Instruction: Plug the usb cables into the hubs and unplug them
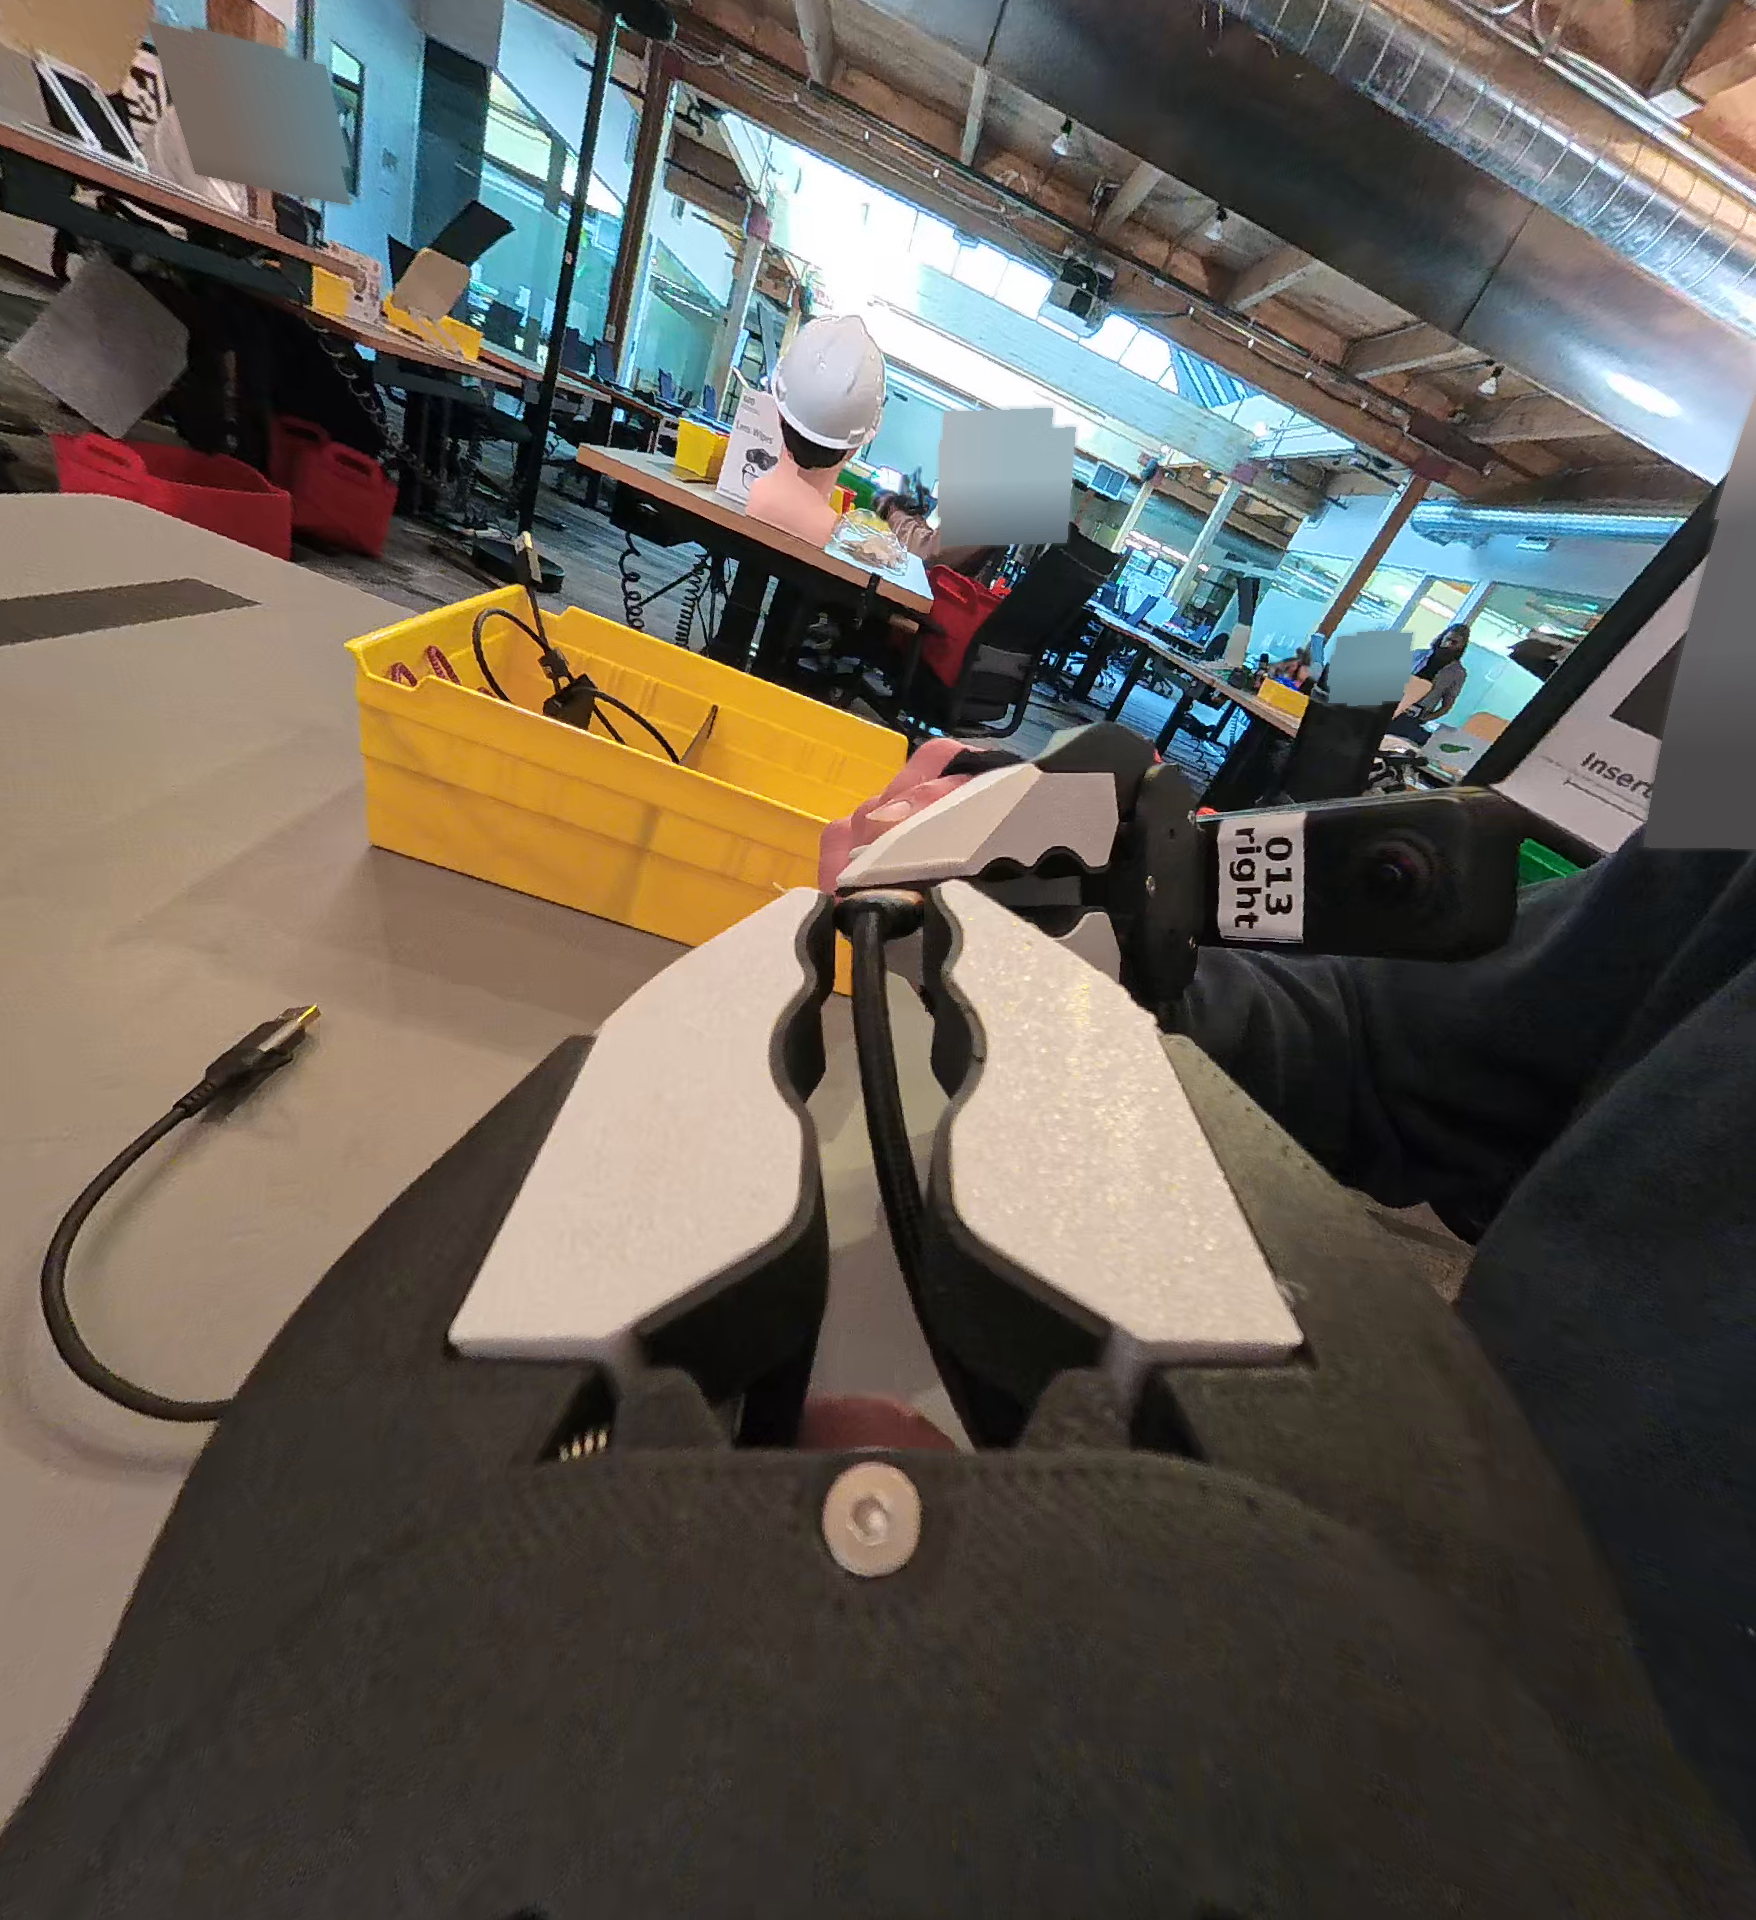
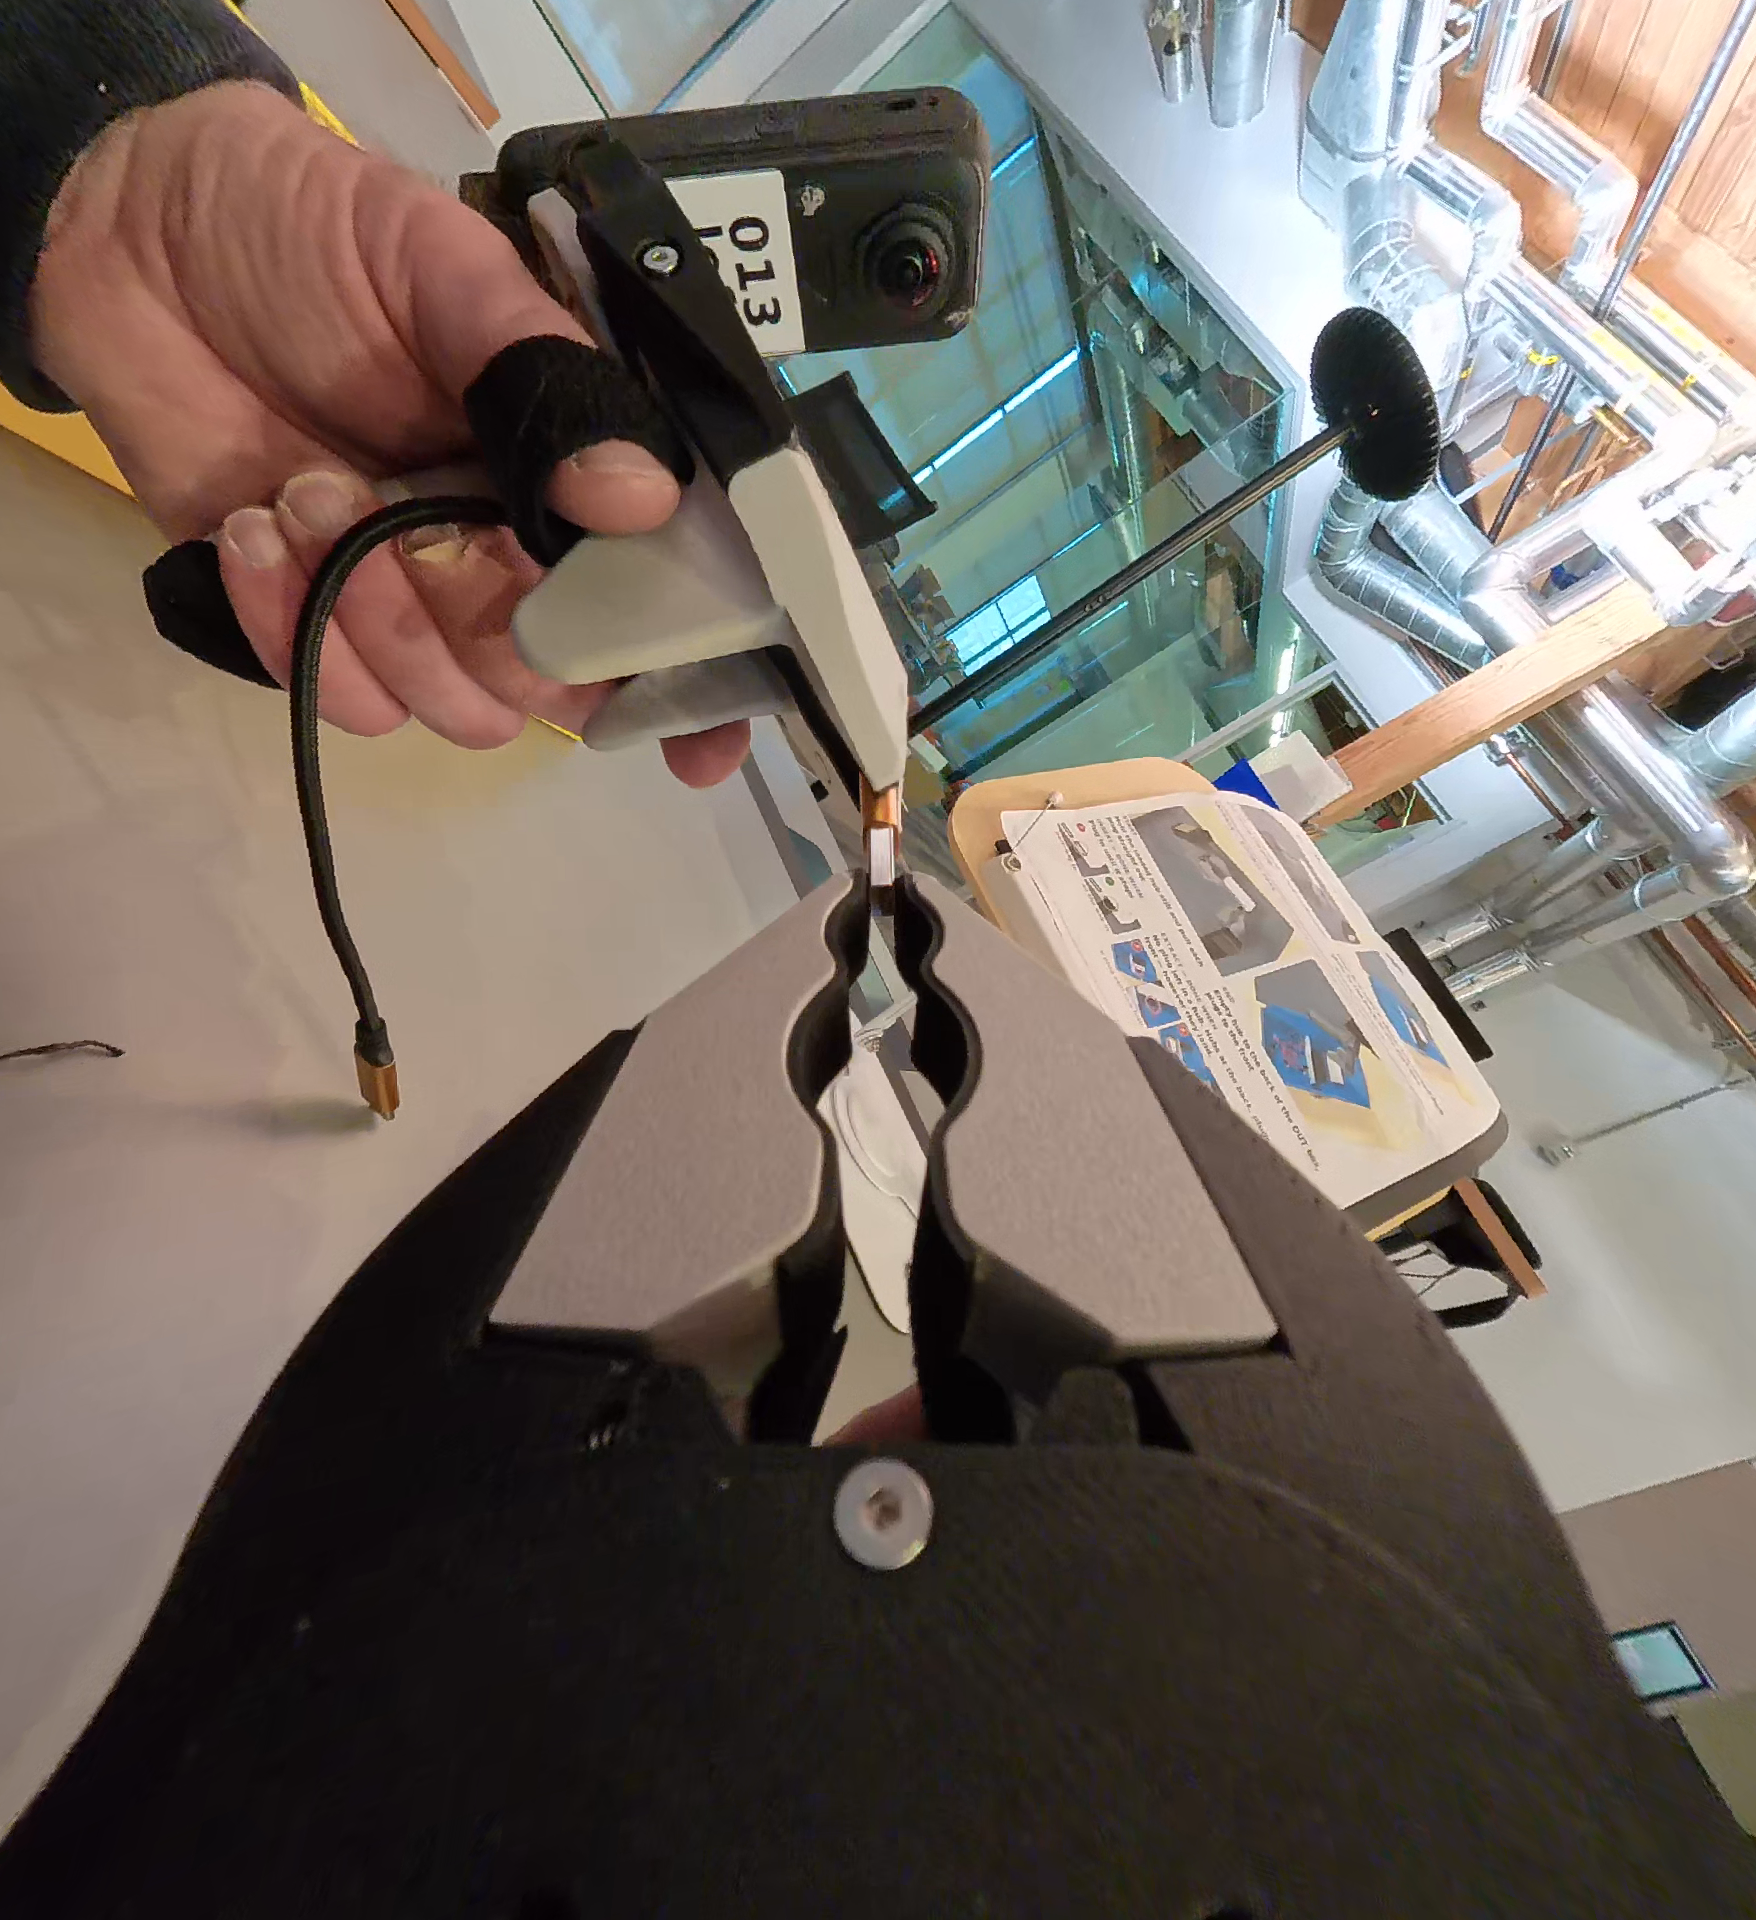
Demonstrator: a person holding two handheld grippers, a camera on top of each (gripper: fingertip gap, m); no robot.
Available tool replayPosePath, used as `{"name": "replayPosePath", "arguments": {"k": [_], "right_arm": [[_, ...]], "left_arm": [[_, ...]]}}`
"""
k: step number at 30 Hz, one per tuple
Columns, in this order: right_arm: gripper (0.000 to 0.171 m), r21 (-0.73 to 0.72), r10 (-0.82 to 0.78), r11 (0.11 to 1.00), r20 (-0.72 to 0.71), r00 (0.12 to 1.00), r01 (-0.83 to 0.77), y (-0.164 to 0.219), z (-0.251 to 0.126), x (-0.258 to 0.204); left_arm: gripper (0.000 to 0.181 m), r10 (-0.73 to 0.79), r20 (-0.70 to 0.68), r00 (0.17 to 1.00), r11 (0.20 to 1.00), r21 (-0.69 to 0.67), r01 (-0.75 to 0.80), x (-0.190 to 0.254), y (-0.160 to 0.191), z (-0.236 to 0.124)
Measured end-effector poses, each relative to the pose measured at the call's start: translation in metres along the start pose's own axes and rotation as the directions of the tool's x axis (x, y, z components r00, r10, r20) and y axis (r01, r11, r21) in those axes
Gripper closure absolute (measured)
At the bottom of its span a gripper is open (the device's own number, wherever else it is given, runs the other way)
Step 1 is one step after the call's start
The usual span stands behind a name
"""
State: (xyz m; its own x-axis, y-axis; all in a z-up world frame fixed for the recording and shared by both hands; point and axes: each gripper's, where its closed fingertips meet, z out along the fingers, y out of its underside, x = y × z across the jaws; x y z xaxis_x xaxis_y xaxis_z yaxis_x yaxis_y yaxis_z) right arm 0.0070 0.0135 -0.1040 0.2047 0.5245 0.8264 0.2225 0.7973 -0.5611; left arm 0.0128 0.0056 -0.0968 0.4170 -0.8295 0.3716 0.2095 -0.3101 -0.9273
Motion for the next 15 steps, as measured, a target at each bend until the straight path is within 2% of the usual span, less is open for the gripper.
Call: {"name": "replayPosePath", "arguments": {"k": [13,15], "right_arm": [[0.168,0.013,0.033,0.999,-0.004,0.999,-0.033,0.0013,-0.0002,-0.0001],[0.162,0.013,0.047,0.999,0.003,0.999,-0.047,0.0021,-0.0007,0.0001]], "left_arm": [[0.166,0.030,0.016,0.999,1.000,0.004,-0.030,0.0008,0.0024,-0.0001],[0.166,0.026,0.006,1.000,1.000,0.011,-0.026,0.0019,0.0013,-0.0012]]}}
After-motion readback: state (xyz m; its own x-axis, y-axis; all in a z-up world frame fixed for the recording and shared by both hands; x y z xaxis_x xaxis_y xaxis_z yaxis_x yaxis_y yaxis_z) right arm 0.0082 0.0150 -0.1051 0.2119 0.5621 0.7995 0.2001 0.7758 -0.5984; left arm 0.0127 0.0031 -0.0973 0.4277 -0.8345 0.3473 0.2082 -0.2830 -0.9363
